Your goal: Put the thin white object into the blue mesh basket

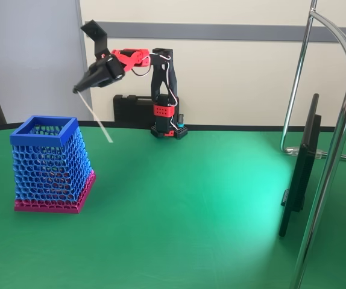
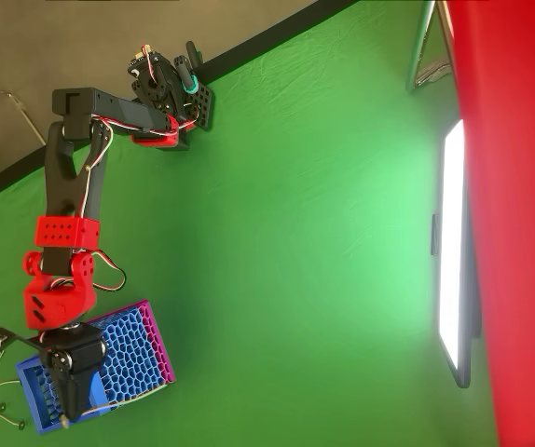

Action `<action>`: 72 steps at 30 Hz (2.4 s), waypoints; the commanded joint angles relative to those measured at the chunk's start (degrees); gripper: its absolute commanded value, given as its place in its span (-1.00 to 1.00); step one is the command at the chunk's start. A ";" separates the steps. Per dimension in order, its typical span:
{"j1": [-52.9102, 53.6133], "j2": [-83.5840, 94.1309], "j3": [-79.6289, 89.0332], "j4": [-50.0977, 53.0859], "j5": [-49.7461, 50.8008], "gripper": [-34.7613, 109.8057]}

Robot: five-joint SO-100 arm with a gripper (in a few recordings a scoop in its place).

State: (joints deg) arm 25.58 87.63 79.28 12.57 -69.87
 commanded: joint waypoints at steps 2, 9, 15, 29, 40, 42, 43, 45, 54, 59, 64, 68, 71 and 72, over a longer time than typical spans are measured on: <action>3.43 2.99 3.78 -11.69 -8.00 -0.51; 8.35 -1.93 0.79 -19.42 -14.24 -0.51; 12.48 -4.75 -2.11 -19.42 -18.90 -0.51; 11.60 2.99 18.28 -26.72 -18.37 -0.44; 8.17 8.44 26.63 -27.33 -17.67 -0.40; 7.56 9.40 28.56 -27.42 -17.84 -0.40; 7.21 9.84 29.71 -27.51 -17.93 -0.40; 6.59 11.07 32.08 -27.69 -18.02 -0.39; 4.13 15.73 42.19 -31.64 -17.14 -0.36; 2.64 18.11 46.49 -33.66 -16.88 -0.34; 0.79 20.92 51.15 -35.51 -16.52 -0.33; -1.67 24.79 55.11 -35.86 -14.77 -0.33; -4.31 28.13 58.27 -35.86 -12.13 -0.33; -5.19 29.09 59.41 -35.86 -11.43 -0.33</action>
State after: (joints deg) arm 22.06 112.94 137.55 -22.24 -82.88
